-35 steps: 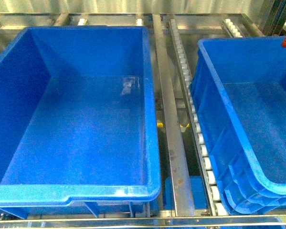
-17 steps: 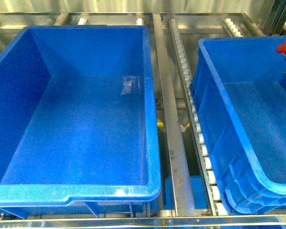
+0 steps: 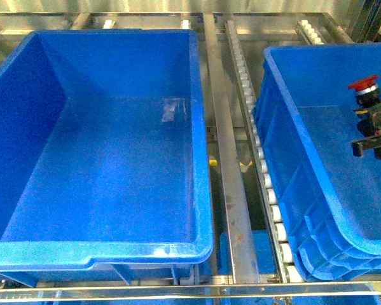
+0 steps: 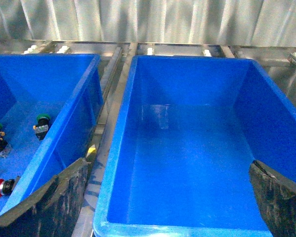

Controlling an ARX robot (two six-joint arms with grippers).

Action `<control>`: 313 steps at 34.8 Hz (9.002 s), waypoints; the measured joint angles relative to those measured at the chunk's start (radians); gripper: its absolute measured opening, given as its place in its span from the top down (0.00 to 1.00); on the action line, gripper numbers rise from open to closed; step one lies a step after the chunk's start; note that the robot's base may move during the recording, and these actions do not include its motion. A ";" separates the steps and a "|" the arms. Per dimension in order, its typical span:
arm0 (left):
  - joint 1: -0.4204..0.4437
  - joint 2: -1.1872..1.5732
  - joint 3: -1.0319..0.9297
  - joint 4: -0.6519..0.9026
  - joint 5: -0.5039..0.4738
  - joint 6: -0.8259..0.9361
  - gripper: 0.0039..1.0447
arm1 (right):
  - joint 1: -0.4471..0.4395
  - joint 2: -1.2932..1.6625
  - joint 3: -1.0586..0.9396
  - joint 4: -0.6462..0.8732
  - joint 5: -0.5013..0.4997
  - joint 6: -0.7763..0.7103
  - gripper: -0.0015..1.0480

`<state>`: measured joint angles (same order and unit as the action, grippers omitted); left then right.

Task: Pick red and yellow buttons and place in box

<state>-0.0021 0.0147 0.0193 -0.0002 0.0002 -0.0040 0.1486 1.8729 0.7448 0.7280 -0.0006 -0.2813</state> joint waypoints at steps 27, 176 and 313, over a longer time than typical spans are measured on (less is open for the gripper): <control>0.000 0.000 0.000 0.000 0.000 0.000 0.07 | -0.077 0.463 0.703 -0.357 0.103 0.114 0.67; 0.000 0.000 0.000 0.000 0.000 0.000 0.07 | -0.149 -1.868 -0.724 -0.726 0.000 0.285 0.97; 0.000 0.000 0.000 0.000 0.000 0.000 0.07 | -0.150 -1.870 -0.724 -0.729 0.000 0.284 0.07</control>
<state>-0.0017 0.0147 0.0193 -0.0006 -0.0002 -0.0040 -0.0010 0.0029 0.0204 -0.0006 -0.0006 0.0029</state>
